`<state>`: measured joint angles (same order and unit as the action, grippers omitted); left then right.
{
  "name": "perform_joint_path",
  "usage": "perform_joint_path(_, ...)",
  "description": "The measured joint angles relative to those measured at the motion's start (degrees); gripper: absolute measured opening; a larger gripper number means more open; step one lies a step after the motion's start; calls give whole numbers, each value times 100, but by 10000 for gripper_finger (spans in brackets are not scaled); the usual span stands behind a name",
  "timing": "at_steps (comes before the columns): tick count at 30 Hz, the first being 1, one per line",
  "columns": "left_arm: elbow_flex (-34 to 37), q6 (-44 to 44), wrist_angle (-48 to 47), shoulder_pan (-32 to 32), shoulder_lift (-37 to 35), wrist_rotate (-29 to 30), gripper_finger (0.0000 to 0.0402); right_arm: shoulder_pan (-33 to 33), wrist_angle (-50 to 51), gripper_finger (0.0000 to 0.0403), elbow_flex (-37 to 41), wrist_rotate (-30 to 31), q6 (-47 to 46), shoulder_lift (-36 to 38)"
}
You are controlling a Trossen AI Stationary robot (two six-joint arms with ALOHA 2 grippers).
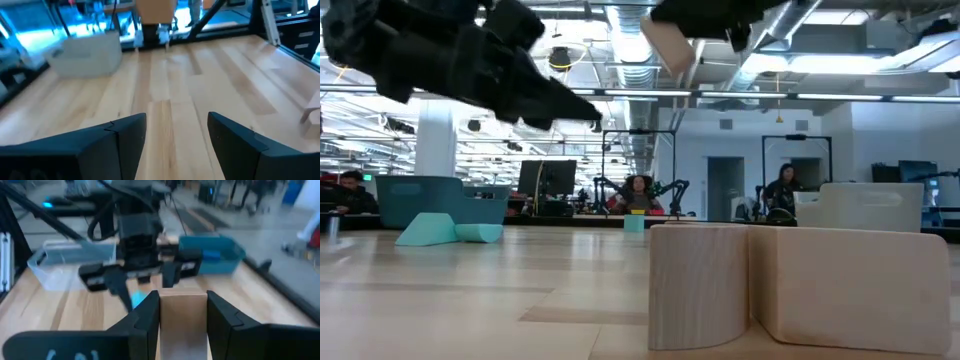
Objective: Sort & place blocks by color
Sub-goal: Put the top brown block into the transparent bin
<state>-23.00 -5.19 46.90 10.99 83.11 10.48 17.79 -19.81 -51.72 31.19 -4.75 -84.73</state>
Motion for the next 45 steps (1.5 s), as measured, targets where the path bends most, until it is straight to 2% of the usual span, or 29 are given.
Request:
perform_joint_path(7,-2,-508,46,370,-500,1260,204,-149,-1216,126,7,-748,796,-373)
perform_joint_path(12,-2,-784,-2,373,-520,1357,204,-273,-2179,126,3,-1127,1279,-844)
perform_joint_path(15,-2,-1097,-15,392,-518,1470,204,-393,-2345,126,11,-1416,1306,-1020)
perform_joint_path(19,-2,-1128,109,395,-518,1343,204,-526,-2597,126,4,-1608,1423,-1223)
perform_joint_path(24,-2,-1283,367,395,-516,786,204,-605,-3080,127,2,-1777,1672,-1324)
perform_joint_path(31,-54,-1409,834,273,-516,652,204,-718,-3070,128,2,-2121,1637,-1322)
perform_joint_path(36,-293,-1120,614,36,-516,-89,204,-742,-3091,128,2,-2142,1632,-1322)
perform_joint_path(38,-351,-933,476,-30,-516,-215,202,-740,-3135,128,2,-2143,1632,-1322)
perform_joint_path(41,-363,-823,568,-113,-516,-223,190,-740,-3139,128,2,-2141,1617,-1322)
perform_joint_path(45,-363,-779,725,-196,-514,-259,147,-740,-3171,128,2,-2115,1625,-1320)
